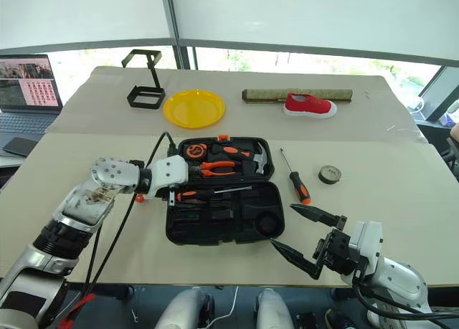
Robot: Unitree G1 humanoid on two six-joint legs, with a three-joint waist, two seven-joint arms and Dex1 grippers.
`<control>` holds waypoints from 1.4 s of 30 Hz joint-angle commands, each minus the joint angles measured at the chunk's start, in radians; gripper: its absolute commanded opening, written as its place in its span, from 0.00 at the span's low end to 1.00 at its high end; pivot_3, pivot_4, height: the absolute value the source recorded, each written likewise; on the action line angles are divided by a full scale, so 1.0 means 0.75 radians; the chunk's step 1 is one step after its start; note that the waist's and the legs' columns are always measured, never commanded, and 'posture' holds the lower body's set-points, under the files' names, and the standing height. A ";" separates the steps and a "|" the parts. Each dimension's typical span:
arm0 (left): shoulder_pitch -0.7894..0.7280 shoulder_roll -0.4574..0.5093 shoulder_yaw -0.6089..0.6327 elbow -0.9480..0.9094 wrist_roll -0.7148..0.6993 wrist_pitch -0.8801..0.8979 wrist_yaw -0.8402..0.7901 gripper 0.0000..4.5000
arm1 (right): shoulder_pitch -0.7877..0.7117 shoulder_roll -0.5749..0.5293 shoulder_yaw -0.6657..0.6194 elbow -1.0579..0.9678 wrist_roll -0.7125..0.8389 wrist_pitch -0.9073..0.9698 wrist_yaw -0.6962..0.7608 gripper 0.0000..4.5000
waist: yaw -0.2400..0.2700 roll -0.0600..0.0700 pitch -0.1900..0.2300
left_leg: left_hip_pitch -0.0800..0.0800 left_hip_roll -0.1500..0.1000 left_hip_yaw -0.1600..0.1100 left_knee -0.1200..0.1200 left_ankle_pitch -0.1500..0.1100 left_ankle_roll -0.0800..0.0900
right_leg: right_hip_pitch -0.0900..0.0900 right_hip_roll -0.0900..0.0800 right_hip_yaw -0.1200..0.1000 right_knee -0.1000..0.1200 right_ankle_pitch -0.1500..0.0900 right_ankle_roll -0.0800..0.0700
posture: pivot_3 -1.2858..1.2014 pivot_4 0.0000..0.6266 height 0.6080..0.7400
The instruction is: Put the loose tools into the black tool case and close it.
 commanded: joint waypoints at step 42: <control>0.182 -0.271 0.025 0.261 0.025 -0.220 0.151 0.01 | -0.052 0.009 0.068 -0.080 0.006 0.033 -0.143 1.00 | -0.004 0.000 0.000 | 0.000 -0.001 0.000 -0.001 0.000 0.000 | 0.001 -0.002 -0.001 -0.001 0.000 0.001 | 0.52 0.24 1.00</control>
